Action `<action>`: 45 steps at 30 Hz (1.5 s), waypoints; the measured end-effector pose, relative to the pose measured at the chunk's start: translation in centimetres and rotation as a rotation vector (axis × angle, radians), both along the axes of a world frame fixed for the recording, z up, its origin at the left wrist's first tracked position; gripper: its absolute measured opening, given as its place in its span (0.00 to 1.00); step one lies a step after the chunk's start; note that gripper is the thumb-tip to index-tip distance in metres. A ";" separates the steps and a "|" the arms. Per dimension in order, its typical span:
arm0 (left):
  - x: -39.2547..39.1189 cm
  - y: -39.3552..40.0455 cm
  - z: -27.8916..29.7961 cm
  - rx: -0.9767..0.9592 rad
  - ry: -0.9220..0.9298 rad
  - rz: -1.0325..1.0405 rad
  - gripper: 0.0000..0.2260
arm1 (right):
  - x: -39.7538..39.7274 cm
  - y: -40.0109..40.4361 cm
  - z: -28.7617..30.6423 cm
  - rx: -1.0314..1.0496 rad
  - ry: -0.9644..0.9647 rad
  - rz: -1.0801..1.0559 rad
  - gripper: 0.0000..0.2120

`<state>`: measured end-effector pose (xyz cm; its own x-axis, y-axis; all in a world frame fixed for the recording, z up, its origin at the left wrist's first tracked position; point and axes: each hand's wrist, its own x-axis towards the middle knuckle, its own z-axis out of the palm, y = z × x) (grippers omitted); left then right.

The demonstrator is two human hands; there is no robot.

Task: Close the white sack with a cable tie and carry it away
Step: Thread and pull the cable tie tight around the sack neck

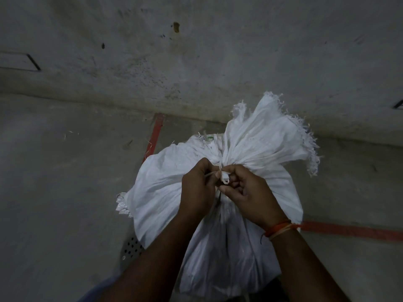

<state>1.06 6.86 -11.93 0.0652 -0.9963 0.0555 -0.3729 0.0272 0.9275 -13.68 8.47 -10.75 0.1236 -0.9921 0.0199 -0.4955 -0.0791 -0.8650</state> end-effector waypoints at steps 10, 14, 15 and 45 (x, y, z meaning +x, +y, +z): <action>0.0 0.0 -0.1 -0.012 -0.021 0.035 0.08 | 0.9 0.0 -0.6 -0.119 0.094 -0.160 0.08; -0.1 0.1 0.2 -0.014 -0.027 0.031 0.08 | 1.3 -0.1 -0.7 -0.154 0.136 -0.198 0.07; -0.1 0.1 0.2 -0.014 -0.026 0.028 0.08 | 1.4 -0.2 -0.7 -0.153 0.144 -0.201 0.07; 0.0 -2.9 4.4 0.224 -0.077 -0.361 0.29 | 0.2 -2.4 0.5 0.099 -0.940 -0.521 0.15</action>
<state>1.06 3.92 -7.51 -0.2860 -0.9423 -0.1741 -0.4451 -0.0302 0.8950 -13.47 6.10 -10.22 -0.3374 -0.9206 -0.1967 0.4177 0.0409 -0.9077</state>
